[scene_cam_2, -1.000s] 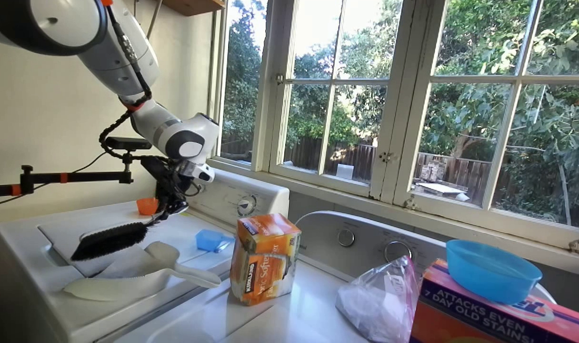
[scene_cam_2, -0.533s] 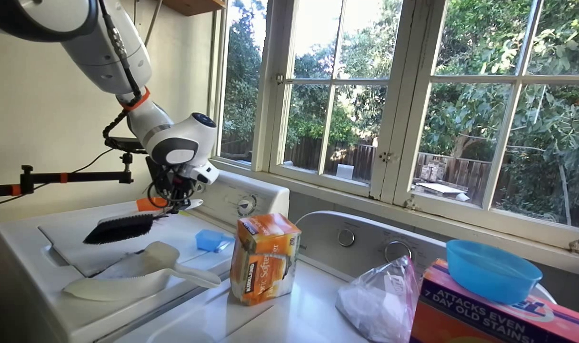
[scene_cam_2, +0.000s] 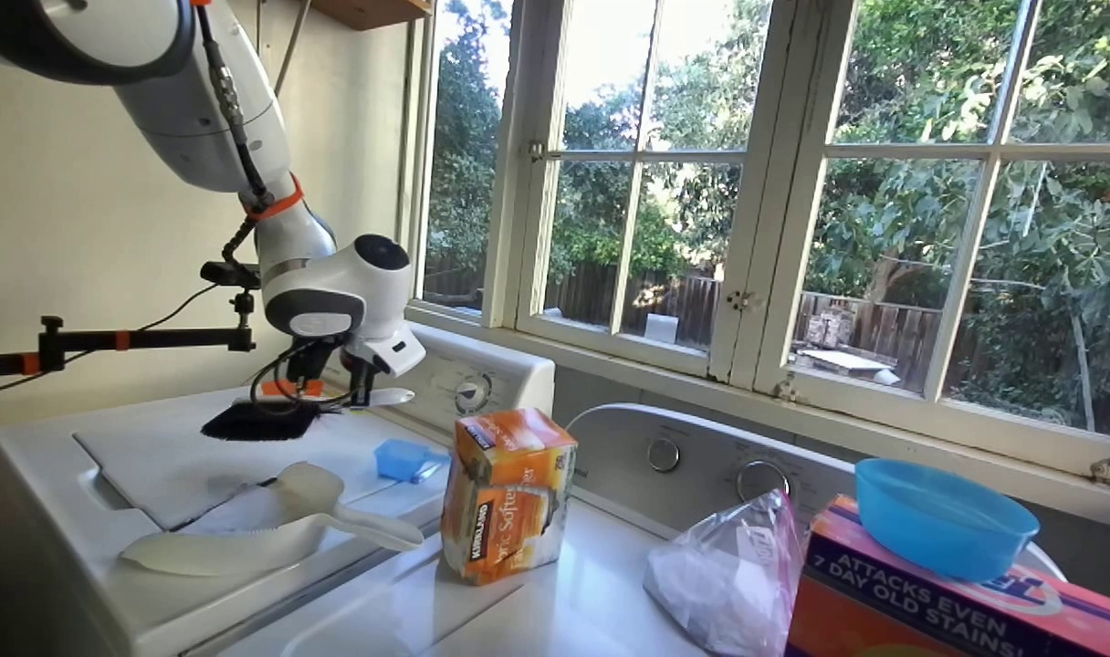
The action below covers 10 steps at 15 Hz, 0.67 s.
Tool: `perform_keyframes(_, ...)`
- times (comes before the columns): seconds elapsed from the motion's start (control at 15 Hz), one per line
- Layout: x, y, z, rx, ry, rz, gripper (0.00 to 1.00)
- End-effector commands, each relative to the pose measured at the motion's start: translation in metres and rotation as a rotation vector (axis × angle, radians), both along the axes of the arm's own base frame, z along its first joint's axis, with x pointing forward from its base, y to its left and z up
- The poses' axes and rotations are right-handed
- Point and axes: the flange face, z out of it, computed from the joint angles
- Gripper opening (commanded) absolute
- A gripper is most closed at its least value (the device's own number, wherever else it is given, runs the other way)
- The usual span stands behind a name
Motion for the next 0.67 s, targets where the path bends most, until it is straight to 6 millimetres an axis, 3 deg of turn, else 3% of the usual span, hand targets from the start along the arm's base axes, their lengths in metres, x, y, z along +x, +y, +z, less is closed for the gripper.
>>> perform_keyframes(0.0,0.001,-0.010,-0.009,0.062,0.025,-0.121,0.07)
perform_keyframes(0.6,0.012,-0.012,-0.027,0.131,0.004,-0.250,0.07)
